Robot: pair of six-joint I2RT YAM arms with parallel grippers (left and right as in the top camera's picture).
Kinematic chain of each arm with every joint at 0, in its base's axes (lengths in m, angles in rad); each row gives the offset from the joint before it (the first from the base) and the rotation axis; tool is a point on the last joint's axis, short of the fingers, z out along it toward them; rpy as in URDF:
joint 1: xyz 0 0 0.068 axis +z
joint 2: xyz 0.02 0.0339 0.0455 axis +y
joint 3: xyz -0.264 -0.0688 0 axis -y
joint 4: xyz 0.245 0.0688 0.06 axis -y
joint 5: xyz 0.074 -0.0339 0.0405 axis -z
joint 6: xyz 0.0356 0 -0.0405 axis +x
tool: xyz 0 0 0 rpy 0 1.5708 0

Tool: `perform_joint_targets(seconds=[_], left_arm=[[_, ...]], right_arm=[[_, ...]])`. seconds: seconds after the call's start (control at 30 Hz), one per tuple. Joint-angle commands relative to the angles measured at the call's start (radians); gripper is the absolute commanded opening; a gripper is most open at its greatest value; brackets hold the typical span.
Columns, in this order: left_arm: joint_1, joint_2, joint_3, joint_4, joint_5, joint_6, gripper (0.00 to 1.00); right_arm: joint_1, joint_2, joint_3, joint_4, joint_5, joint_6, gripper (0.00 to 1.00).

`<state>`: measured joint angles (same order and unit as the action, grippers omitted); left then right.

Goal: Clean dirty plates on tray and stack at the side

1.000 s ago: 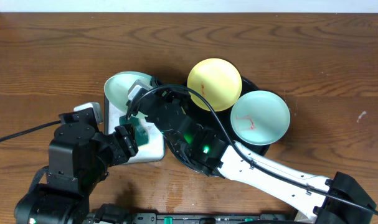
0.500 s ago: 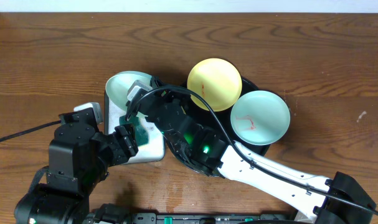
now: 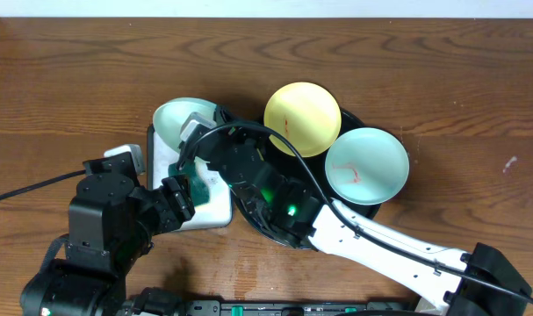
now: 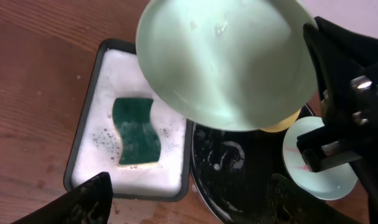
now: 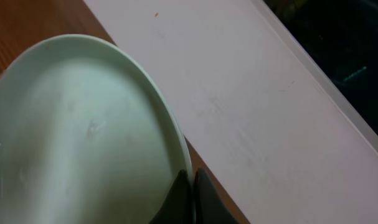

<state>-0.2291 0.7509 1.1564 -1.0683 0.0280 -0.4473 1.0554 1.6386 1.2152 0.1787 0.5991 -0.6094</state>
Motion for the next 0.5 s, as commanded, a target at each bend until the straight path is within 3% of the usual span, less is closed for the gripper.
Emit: perform_joint_targets(seconds=[0.0, 0.07, 0.17, 0.23, 0.3, 0.37, 0.43, 0.47], left_arm=[[0.006, 0.0, 0.013, -0.002, 0.01, 0.005, 0.8], [0.006, 0.0, 0.013, -0.002, 0.01, 0.005, 0.8], [0.006, 0.0, 0.013, -0.002, 0.01, 0.005, 0.8], [0.006, 0.0, 0.013, -0.002, 0.01, 0.005, 0.8], [0.006, 0.0, 0.013, -0.002, 0.01, 0.005, 0.8], [0.006, 0.0, 0.013, -0.002, 0.01, 0.005, 0.8], [0.006, 0.0, 0.013, -0.002, 0.01, 0.005, 0.8], [0.006, 0.0, 0.013, -0.002, 0.01, 0.005, 0.8]], right_arm=[[-0.004, -0.022, 0.014, 0.014, 0.063, 0.006, 0.01], [0.0, -0.024, 0.014, -0.012, 0.001, 0.106, 0.01], [0.004, -0.022, 0.014, -0.018, 0.019, -0.004, 0.01], [-0.001, -0.022, 0.014, 0.019, 0.076, 0.159, 0.01], [0.005, -0.023, 0.014, -0.014, -0.04, 0.088, 0.01], [0.003, -0.022, 0.014, 0.007, 0.058, 0.042, 0.01], [-0.009, -0.025, 0.014, 0.02, 0.167, 0.239, 0.01], [-0.011, -0.029, 0.014, -0.017, 0.109, 0.264, 0.01]])
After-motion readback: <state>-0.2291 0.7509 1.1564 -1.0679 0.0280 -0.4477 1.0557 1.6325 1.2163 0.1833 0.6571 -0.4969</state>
